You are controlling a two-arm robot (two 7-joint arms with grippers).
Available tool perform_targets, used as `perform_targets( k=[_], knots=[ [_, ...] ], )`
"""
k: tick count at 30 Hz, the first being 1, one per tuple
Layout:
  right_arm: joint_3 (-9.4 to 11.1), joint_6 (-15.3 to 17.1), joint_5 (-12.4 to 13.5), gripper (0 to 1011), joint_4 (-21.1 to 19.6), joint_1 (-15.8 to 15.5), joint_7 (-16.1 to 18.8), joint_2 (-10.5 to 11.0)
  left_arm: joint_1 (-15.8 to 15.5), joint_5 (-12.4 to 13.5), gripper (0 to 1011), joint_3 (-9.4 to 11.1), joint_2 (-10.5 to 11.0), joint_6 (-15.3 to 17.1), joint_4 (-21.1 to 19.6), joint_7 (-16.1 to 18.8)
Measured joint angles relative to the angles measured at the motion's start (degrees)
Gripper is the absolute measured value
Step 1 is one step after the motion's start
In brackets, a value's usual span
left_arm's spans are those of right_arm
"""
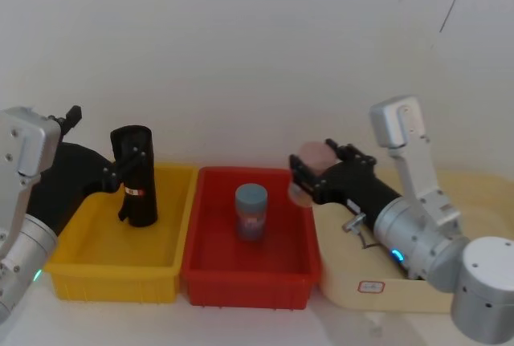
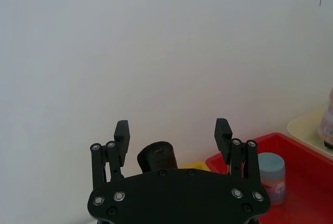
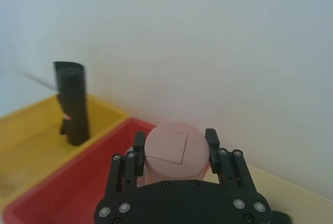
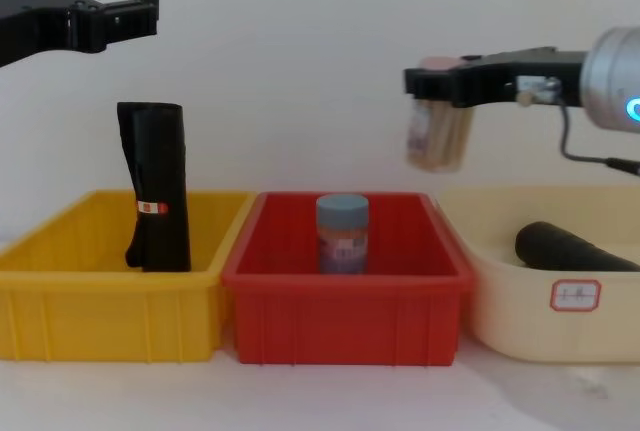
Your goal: Pick up the garbage bag with the one hand and transfer it to the other hand.
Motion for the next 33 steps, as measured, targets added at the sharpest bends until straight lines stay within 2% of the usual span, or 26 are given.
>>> perform_targets(
  k=[6, 10, 22, 25, 26, 33],
  knots=[
    [2.16, 0.04, -0.84, 668, -0.62, -1.30, -2.29, 0.92, 0.00, 0.00, 1001, 0.00, 0.00, 0.00, 0.00, 0.00],
    [2.86, 0.41, -1.48, 667, 0.03, -2.03, -3.23, 1.33, 0.00, 0.00, 1001, 0.00, 0.00, 0.00, 0.00, 0.00],
    [3.26, 1.73, -3.37, 668, 4.69, -3.15, -4.82, 1.65, 0.00, 0.00, 1001, 0.00, 0.00, 0.00, 0.00, 0.00],
    [3.16, 1.91, -3.76, 724, 5.63, -3.25, -4.87, 1.66, 0.00, 0.00, 1001, 0.00, 0.00, 0.00, 0.00, 0.00],
    [3.09, 1.95, -3.98, 781, 6.05, -3.32, -4.90, 1.66, 0.00, 0.00, 1001, 0.00, 0.00, 0.00, 0.00, 0.00],
    [3.14, 1.77, -4.61, 952, 6.78, -3.58, -5.11, 1.58, 0.00, 0.00, 1001, 0.00, 0.00, 0.00, 0.00, 0.00]
  ],
)
